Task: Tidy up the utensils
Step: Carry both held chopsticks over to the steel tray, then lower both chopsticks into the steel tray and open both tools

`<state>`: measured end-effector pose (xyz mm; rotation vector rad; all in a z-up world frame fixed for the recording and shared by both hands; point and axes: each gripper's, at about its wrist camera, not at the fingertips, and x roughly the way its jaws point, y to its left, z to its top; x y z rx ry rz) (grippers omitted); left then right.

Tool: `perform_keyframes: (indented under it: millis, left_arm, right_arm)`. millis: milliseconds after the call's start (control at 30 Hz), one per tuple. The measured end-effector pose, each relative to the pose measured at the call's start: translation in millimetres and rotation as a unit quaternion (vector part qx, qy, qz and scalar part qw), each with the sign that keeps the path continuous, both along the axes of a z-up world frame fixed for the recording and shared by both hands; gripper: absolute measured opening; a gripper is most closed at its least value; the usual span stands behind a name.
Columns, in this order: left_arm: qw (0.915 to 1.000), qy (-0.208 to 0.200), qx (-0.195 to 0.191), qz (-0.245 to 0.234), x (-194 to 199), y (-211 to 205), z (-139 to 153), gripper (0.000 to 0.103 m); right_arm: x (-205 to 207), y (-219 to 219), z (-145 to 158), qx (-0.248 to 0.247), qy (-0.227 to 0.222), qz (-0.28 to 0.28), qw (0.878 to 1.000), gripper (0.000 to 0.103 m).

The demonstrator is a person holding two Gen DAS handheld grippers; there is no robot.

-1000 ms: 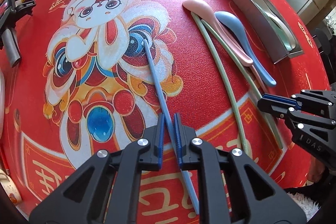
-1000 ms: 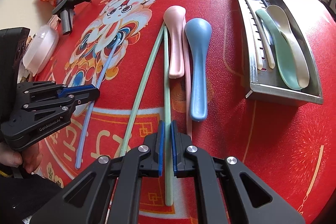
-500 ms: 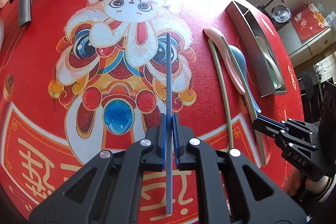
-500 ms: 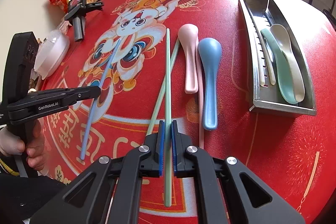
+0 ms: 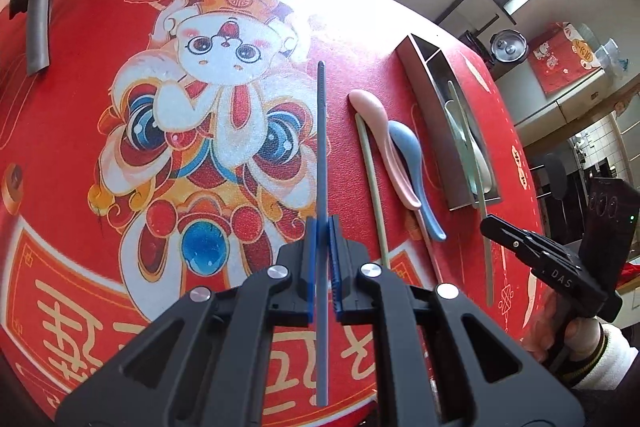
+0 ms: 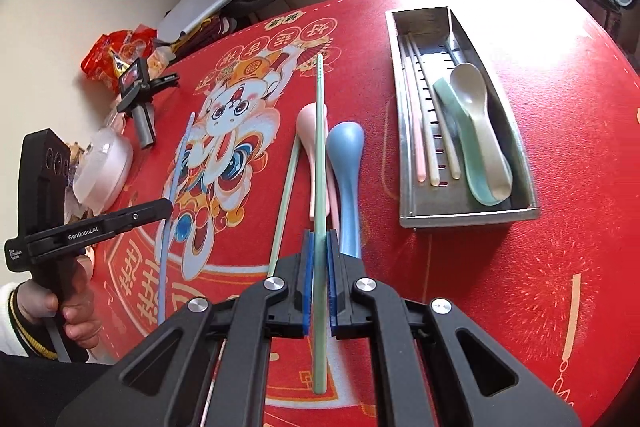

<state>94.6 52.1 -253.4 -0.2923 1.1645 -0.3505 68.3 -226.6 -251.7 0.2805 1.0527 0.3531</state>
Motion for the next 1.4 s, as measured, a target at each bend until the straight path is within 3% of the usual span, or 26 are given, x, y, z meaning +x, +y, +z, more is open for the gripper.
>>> perform_keyframes:
  millis: [267, 600, 1000, 1400]
  left_arm:
    - [0.9994, -0.004, -0.024, -0.026, 27, -32, 20, 0.010]
    - [0.9963, 0.010, -0.047, -0.071, 71, -100, 22, 0.010]
    - [0.9917, 0.054, -0.107, -0.045, 148, -180, 5, 0.010]
    - [0.9944, 0.079, -0.064, -0.028, 189, -218, -24, 0.010]
  right_arm:
    - [13, -30, 3, -0.010, 0.000, -0.036, 0.999, 0.006]
    - [48, -71, 8, -0.036, -0.004, -0.066, 0.997, 0.006]
    - [82, -91, -2, -0.041, 0.003, -0.082, 0.996, 0.006]
    - [111, -88, -18, -0.054, 0.019, -0.071, 0.996, 0.006]
